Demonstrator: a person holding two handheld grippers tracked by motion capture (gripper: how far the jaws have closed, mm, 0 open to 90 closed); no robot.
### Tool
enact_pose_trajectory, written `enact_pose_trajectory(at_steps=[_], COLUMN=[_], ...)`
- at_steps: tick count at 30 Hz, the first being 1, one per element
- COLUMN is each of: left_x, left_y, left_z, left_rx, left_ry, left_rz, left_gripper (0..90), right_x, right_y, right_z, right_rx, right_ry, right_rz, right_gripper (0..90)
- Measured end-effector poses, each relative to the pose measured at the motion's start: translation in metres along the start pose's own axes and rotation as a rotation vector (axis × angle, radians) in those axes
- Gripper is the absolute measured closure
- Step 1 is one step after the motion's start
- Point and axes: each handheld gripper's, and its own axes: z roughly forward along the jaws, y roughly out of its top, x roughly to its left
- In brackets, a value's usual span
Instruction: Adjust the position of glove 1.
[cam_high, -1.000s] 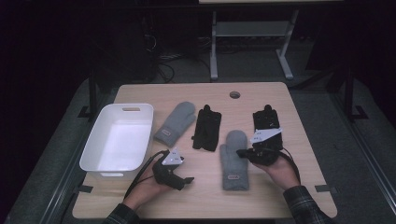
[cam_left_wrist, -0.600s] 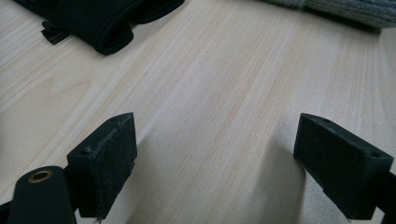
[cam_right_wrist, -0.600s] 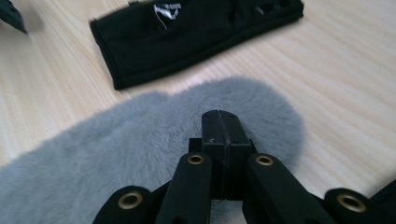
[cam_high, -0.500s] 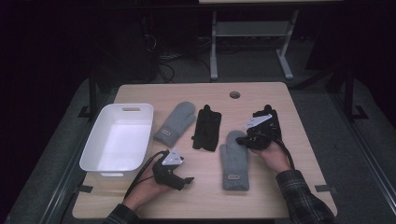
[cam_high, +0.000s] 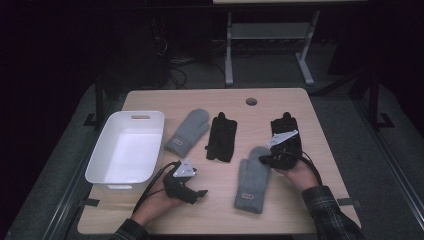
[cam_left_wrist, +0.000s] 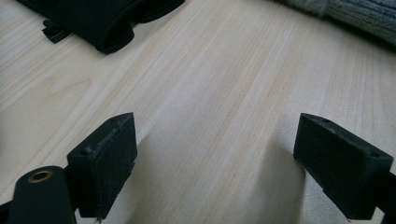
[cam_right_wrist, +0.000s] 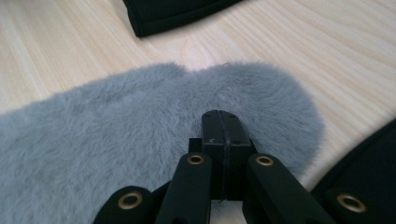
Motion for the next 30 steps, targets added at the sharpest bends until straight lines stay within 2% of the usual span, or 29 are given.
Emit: enact_pose_trajectory(at_steps=[5, 11, 17, 23, 30], left_x=[0.0, 0.0, 0.0, 0.0, 0.0], left_y=[0.0, 0.0, 0.0, 0.0, 0.0], left_z=[0.0, 0.0, 0.0, 0.0, 0.0], left_rx=[0.0, -0.001, -0.006, -0.005, -0.005], left_ry=[0.0, 0.0, 0.001, 0.001, 0.001], left_rz=[-0.001, 0.0, -0.001, 0.0, -0.001], left_gripper=[12.5, 12.4, 12.4, 12.4, 12.4], right_x=[0.002, 0.011, 0.017, 0.016, 0.014], right_y=[-0.007, -0.018, -0.028, -0.04, -0.058], right_z=[-0.006, -0.014, -0.023, -0.033, -0.048], right_rx=[-0.002, -0.002, 0.01, 0.01, 0.02], right_ry=[0.005, 0.03, 0.019, 0.016, -0.013], right_rz=[0.006, 0.013, 0.003, 0.035, 0.055], right_gripper=[90.0, 90.0, 90.0, 90.0, 90.0])
